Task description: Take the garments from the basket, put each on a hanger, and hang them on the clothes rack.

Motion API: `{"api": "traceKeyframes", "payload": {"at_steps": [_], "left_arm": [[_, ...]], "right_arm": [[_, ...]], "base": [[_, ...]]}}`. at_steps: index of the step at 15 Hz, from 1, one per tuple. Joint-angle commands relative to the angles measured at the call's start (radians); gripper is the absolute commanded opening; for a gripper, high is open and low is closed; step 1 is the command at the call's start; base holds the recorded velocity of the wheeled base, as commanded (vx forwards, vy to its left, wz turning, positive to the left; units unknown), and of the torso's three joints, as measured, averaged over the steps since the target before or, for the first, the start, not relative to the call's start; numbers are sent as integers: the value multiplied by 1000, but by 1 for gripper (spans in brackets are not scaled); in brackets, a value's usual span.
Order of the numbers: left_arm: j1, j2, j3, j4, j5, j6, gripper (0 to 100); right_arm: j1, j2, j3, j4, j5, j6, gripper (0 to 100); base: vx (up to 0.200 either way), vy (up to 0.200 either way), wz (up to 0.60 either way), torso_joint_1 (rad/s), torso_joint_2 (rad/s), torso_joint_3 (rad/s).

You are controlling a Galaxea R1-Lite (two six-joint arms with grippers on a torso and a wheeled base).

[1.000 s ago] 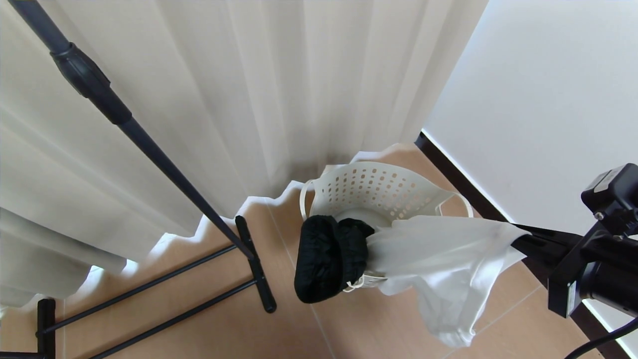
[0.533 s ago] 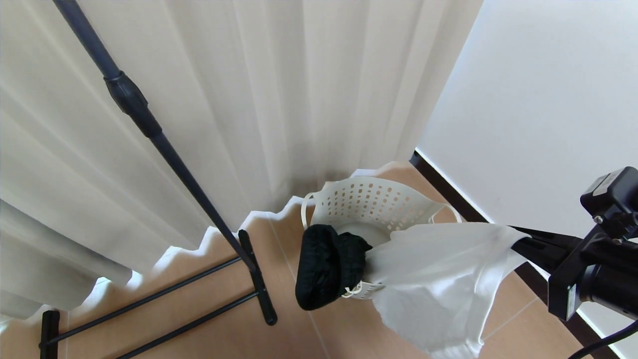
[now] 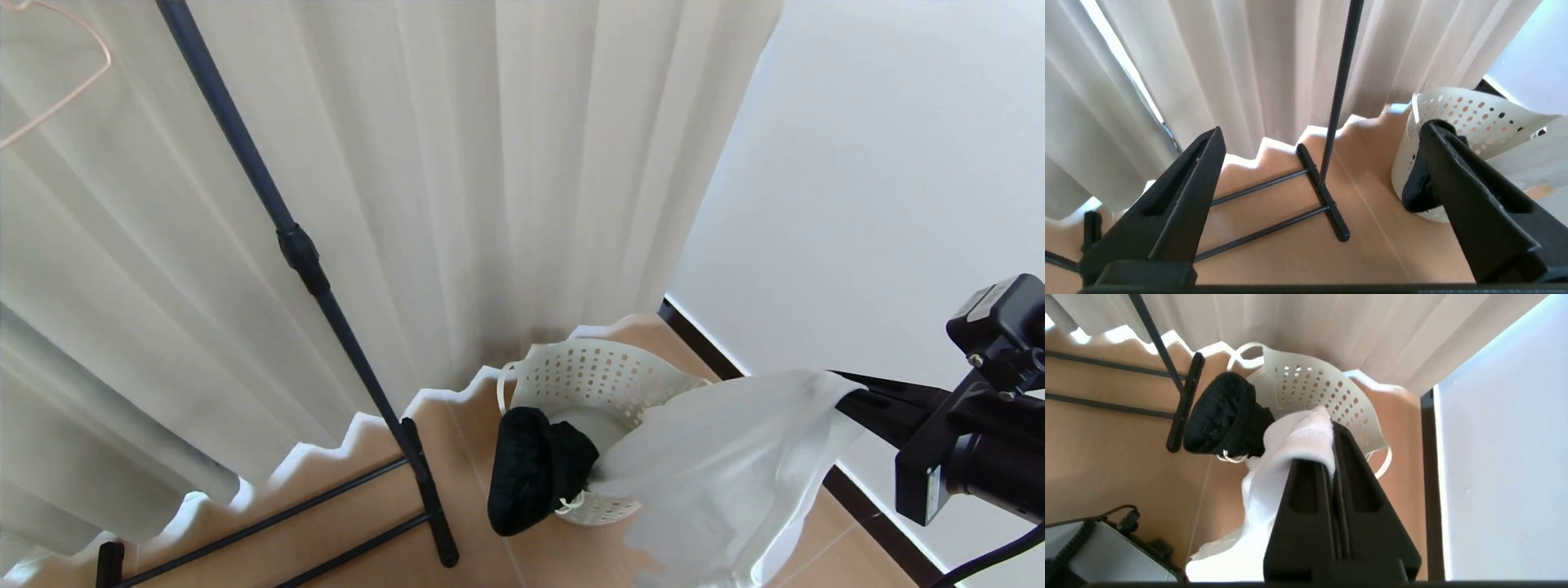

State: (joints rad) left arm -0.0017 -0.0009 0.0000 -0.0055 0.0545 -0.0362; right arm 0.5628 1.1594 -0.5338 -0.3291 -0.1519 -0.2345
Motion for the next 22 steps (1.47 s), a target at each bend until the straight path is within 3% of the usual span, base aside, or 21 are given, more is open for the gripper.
{"api": "traceKeyframes", "payload": {"at_steps": [1,13,22], "left_arm": [[0,1,0,-1,1,-1,100],[0,1,0,-1,2,-1,100],[0,1,0,-1,1,-1,100]], "right_arm": [[0,3,0,-1,-1,0,0],[0,2,2,-1,-1,0,0],[0,2,2,-1,0,0,0]], "base": [[0,0,0,139,-481,-139],[0,0,0,183,-514,-135],[0,0,0,228,-542,-289]]}}
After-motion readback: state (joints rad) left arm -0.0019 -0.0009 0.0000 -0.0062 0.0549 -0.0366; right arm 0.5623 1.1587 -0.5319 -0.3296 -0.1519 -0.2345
